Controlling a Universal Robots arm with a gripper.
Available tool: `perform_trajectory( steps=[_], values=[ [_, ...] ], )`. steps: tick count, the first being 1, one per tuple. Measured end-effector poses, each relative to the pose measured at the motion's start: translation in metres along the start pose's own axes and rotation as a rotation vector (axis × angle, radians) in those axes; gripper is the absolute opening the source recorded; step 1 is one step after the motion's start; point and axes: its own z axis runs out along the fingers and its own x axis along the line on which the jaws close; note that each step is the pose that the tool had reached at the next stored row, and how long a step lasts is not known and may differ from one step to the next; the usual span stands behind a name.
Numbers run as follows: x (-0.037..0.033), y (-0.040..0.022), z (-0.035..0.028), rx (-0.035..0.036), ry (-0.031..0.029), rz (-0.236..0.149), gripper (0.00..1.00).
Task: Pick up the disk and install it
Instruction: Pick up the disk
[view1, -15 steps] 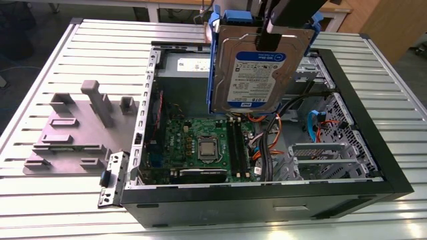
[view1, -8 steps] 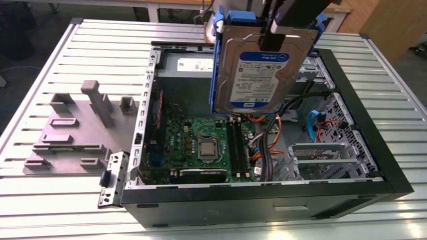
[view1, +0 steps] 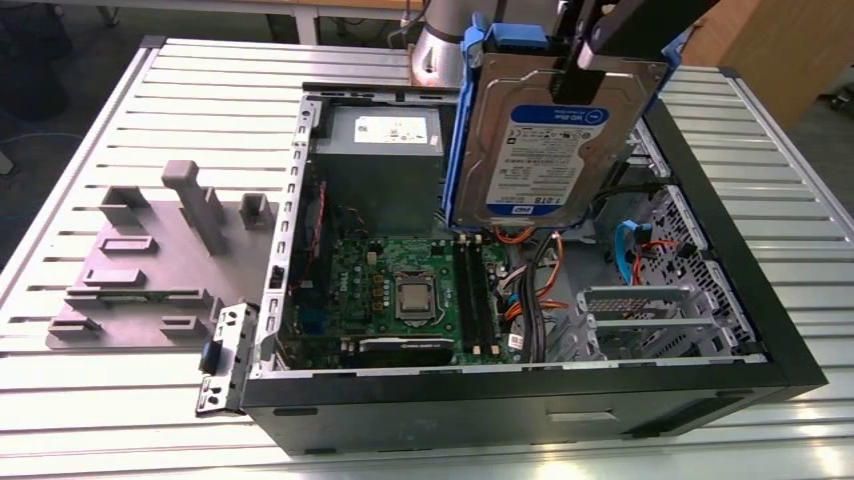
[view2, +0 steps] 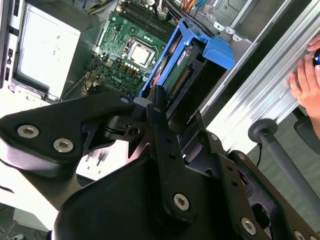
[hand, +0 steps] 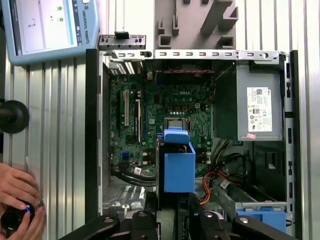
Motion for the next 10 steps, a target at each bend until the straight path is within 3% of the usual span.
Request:
perform_trajectory(
  steps=[5, 10],
  values=[
    [0.0007, -0.0017, 0.0, 0.0, 0.0001, 0.0, 0.35],
    [0.0063, -0.0023, -0.0001, 0.0, 0.0, 0.0, 0.35]
  ],
)
